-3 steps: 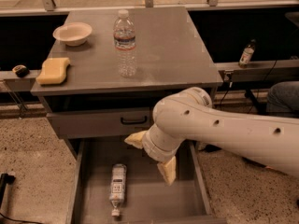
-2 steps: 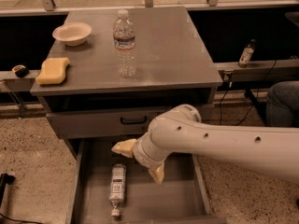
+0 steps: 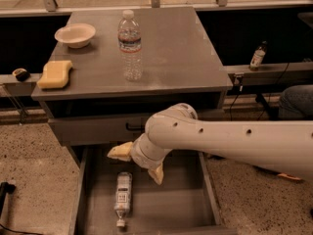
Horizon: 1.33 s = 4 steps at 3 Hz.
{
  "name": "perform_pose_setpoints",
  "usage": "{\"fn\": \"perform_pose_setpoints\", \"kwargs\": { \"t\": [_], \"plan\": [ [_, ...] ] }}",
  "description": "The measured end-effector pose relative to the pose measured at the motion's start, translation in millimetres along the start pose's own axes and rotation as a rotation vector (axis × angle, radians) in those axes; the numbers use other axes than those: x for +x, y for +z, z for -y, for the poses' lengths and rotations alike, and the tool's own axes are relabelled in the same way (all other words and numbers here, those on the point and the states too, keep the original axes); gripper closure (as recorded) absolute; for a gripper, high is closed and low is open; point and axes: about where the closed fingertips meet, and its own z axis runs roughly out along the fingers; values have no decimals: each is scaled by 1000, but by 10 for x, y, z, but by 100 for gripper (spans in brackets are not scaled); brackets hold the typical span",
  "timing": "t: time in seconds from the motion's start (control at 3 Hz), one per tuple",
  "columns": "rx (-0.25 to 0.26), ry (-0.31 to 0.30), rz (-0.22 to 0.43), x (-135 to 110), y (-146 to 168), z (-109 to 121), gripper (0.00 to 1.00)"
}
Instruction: Pick blue plastic bottle from middle drawer and place on counter
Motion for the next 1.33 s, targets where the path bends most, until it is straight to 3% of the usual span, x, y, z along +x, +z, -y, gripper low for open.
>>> {"fn": "perform_pose_setpoints", "kwargs": {
  "t": [0.33,0.67,1.0,1.33],
  "plan": [
    [-27,-153,123,143,544,-6,0],
    [-81,-344,211,84,1002,-196,0],
    [-87,-345,212,77,1022,-201,0],
    [-194,-354,217,-33,1353,-302,0]
  ]
}}
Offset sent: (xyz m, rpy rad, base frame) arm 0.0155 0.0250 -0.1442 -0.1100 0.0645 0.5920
